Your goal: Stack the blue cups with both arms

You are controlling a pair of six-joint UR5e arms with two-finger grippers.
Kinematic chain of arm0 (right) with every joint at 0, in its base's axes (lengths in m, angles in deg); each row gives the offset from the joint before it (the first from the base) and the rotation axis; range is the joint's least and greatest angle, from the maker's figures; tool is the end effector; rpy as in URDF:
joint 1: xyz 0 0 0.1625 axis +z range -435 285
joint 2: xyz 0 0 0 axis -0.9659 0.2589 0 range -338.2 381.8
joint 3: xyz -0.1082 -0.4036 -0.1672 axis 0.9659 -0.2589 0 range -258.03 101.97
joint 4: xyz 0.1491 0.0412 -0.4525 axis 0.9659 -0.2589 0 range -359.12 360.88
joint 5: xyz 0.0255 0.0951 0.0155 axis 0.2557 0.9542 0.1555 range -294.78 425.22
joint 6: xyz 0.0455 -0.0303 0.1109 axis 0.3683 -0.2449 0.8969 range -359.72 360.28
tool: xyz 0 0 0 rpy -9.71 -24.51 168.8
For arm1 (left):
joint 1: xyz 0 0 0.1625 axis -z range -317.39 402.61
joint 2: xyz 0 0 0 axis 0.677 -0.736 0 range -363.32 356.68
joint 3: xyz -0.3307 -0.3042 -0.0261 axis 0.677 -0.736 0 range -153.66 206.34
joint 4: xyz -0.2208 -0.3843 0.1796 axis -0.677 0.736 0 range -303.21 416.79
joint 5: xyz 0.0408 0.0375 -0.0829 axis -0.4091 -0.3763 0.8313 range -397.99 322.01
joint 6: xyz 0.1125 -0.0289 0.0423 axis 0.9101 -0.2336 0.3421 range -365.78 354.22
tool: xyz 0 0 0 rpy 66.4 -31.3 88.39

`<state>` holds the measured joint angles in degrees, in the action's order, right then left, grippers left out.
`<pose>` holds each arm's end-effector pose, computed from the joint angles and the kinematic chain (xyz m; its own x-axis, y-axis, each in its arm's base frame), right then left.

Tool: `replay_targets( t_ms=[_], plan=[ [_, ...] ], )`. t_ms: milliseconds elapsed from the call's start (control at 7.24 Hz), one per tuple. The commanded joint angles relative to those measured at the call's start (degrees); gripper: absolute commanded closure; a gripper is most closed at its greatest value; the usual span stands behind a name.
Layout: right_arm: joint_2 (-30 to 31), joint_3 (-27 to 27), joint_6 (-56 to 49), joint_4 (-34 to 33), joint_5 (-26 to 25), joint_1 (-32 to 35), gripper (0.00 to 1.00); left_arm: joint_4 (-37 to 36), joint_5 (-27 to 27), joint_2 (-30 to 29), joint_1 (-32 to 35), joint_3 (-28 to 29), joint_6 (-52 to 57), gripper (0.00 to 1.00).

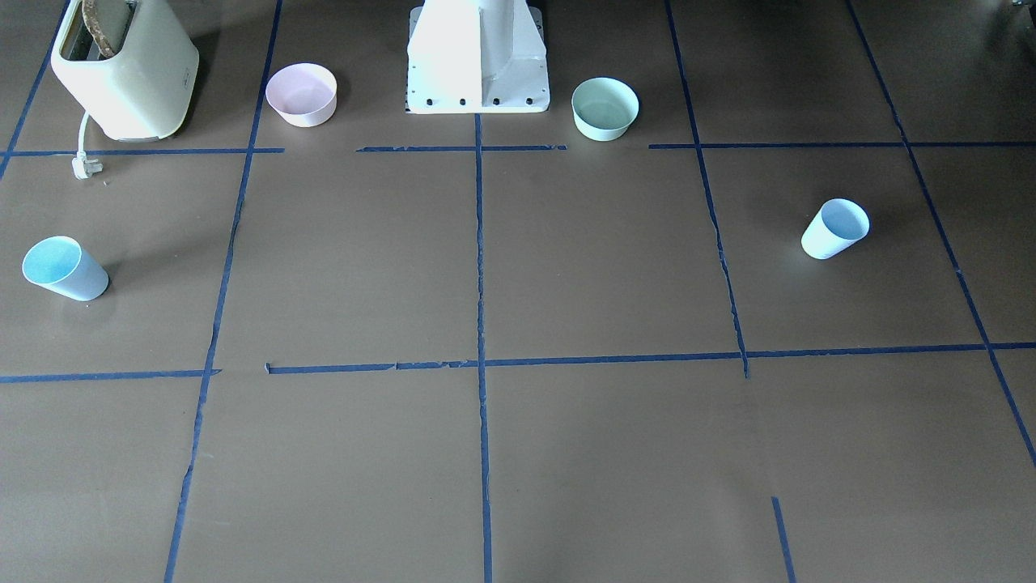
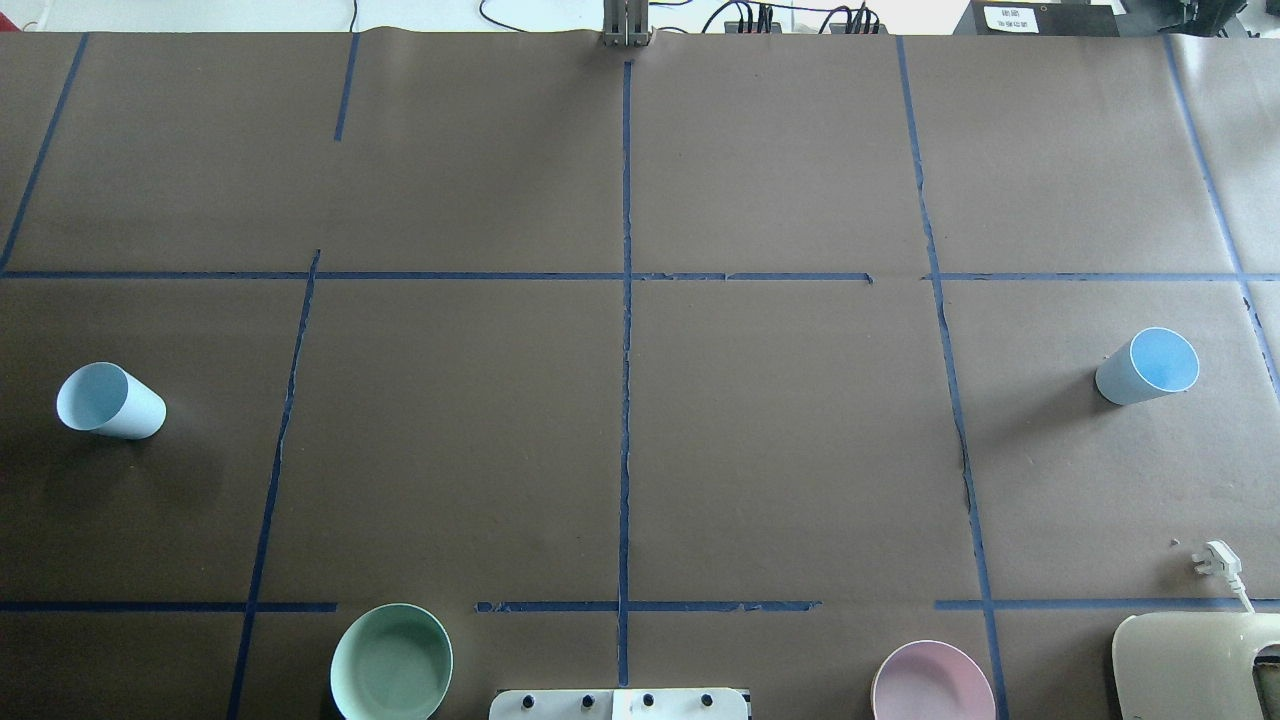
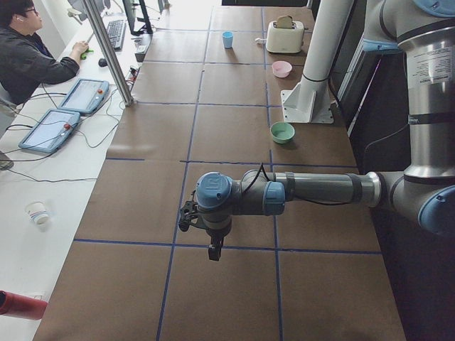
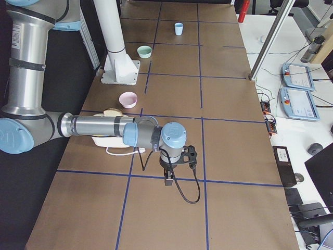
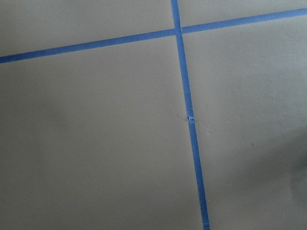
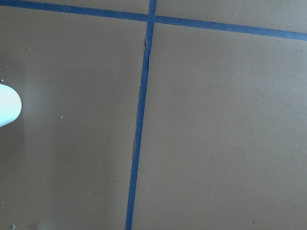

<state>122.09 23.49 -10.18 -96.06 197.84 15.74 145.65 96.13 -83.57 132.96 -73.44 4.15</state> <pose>0.0557 -0.4682 0.6960 0.7250 -0.1051 0.6807 0.1210 0.9924 0.0244 -0.0503 -0.4807 0.6965 0.7081 0.1547 -0.6889 -0.1177 0.9879 0.1010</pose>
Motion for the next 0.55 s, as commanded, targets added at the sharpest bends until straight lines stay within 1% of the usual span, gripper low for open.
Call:
replay_targets(
  t_ms=[0,276,415],
  plan=[
    [0.0,0.0,0.0,0.0,0.01,-0.39,0.0,0.0,0.09,0.26,0.0,-0.06,0.09,0.0],
    [0.0,0.09,0.0,0.0,0.09,-0.83,0.0,0.0,-0.09,0.0,-0.17,-0.15,0.09,0.0],
    [0.0,0.09,0.0,0.0,0.09,-0.83,0.0,0.09,0.08,-1.22,-0.44,-0.15,-0.09,0.0]
  ],
)
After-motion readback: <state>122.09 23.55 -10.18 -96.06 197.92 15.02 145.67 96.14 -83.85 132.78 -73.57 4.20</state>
